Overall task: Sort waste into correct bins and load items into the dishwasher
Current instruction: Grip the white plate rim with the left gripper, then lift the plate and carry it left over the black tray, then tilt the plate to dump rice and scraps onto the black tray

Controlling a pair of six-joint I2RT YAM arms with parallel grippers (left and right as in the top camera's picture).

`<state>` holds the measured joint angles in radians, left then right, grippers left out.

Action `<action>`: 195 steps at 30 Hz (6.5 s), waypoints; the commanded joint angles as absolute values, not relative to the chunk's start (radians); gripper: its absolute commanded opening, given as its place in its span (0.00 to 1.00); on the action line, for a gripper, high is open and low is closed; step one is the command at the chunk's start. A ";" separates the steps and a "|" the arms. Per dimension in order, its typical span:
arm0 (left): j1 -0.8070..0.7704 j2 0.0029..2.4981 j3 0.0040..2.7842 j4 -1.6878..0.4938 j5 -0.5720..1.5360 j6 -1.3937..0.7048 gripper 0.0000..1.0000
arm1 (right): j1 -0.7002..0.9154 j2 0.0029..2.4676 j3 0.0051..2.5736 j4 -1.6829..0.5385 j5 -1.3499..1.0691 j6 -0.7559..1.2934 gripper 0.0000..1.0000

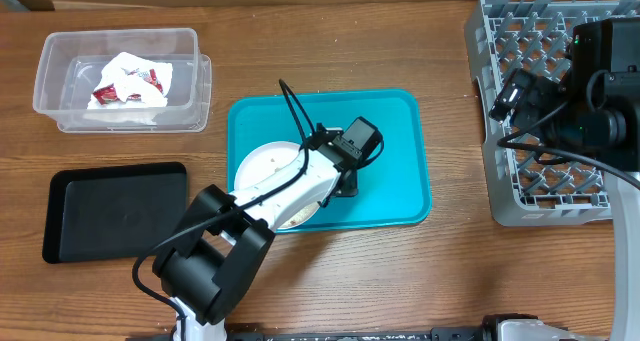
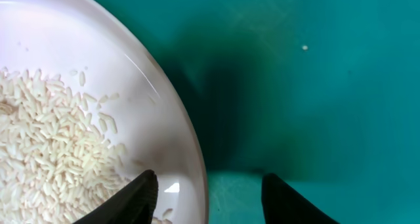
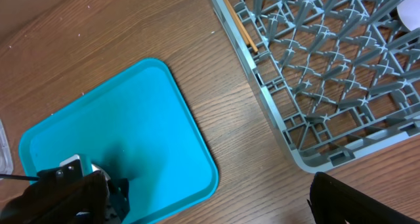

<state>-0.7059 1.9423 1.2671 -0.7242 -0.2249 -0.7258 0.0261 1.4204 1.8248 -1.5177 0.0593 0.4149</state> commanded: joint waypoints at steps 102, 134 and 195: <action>-0.720 1.958 1.539 -1.092 -0.325 -0.756 0.04 | 0.023 1.414 1.826 -1.512 0.065 0.420 1.00; -0.405 1.934 1.819 -1.528 -0.365 -0.820 0.04 | 0.023 1.414 1.826 -1.512 0.065 0.420 1.00; 0.453 1.892 1.819 -1.394 0.657 -0.285 0.04 | 0.023 1.414 1.826 -1.512 0.066 0.420 1.00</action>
